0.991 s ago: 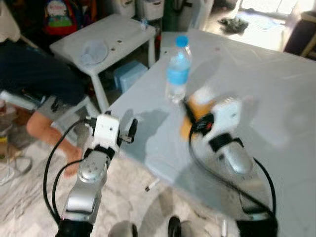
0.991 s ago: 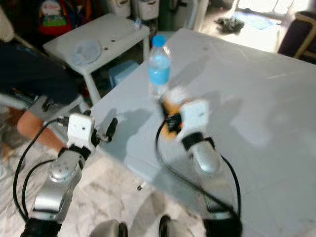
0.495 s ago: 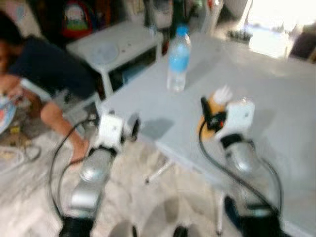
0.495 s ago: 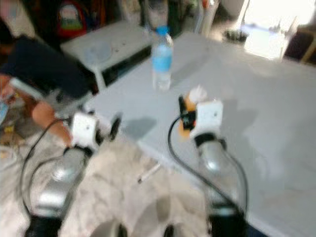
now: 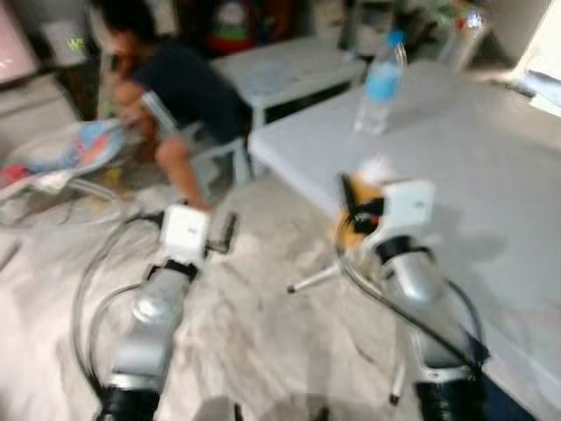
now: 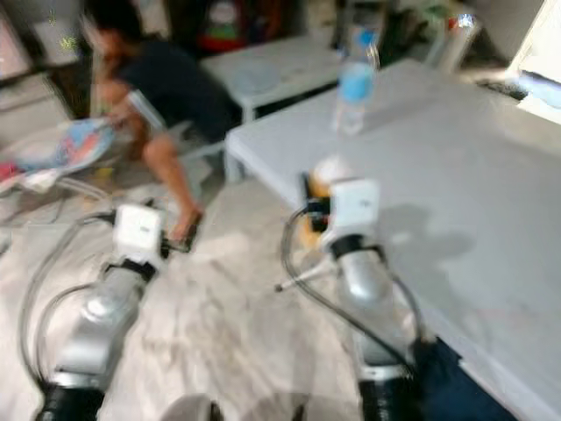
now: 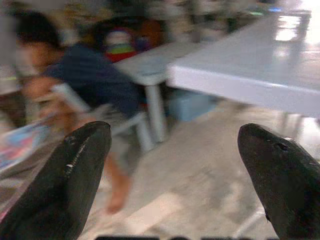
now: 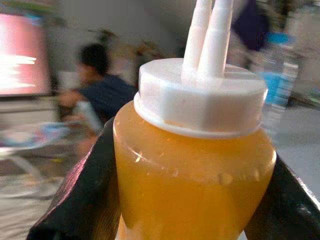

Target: Restocking fridge

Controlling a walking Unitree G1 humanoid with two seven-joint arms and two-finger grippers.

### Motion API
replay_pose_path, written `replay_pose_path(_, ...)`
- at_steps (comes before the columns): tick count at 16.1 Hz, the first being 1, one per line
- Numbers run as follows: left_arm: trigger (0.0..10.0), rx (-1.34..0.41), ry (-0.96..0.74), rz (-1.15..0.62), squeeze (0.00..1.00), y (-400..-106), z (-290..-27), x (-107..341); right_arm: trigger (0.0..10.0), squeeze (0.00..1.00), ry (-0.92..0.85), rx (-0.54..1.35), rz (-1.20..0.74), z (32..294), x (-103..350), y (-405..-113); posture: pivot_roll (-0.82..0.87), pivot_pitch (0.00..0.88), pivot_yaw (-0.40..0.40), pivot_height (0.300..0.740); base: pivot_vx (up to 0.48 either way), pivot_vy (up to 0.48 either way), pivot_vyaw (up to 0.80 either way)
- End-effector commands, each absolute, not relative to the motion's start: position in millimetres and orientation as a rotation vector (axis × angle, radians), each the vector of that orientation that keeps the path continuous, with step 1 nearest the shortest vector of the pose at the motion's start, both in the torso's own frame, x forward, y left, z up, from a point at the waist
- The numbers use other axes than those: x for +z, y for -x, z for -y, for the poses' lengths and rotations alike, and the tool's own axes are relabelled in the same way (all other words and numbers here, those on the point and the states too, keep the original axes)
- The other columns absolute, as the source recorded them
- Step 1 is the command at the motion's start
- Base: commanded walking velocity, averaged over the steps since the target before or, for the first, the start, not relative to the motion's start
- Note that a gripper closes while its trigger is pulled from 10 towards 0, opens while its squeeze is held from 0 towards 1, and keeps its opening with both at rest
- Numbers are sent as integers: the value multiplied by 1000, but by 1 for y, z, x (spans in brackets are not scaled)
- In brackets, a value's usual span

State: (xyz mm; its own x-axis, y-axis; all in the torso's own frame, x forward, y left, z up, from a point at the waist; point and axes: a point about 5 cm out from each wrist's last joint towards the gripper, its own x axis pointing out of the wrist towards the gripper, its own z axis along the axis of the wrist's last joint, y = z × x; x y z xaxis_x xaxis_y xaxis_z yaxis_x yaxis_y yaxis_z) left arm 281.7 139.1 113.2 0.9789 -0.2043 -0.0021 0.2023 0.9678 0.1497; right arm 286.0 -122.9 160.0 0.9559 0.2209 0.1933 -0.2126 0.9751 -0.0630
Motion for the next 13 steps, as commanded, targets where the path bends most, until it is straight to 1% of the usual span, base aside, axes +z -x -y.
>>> replay_pose_path(1,10000,-220,-150,8,0,-281,-133,111,10000,0,46,212,220,127,165,-287,36,31,18,740,-289,0,800)
replay_pose_path(9,10000,-222,-151,12,0,-283,-131,111,10000,0,35,238,228,122,167,-289,36,28,16,740,-277,0,800)
replay_pose_path(13,10000,-211,-143,1,0,-284,-132,110,10000,0,32,250,229,121,167,-289,34,25,17,740,0,0,800)
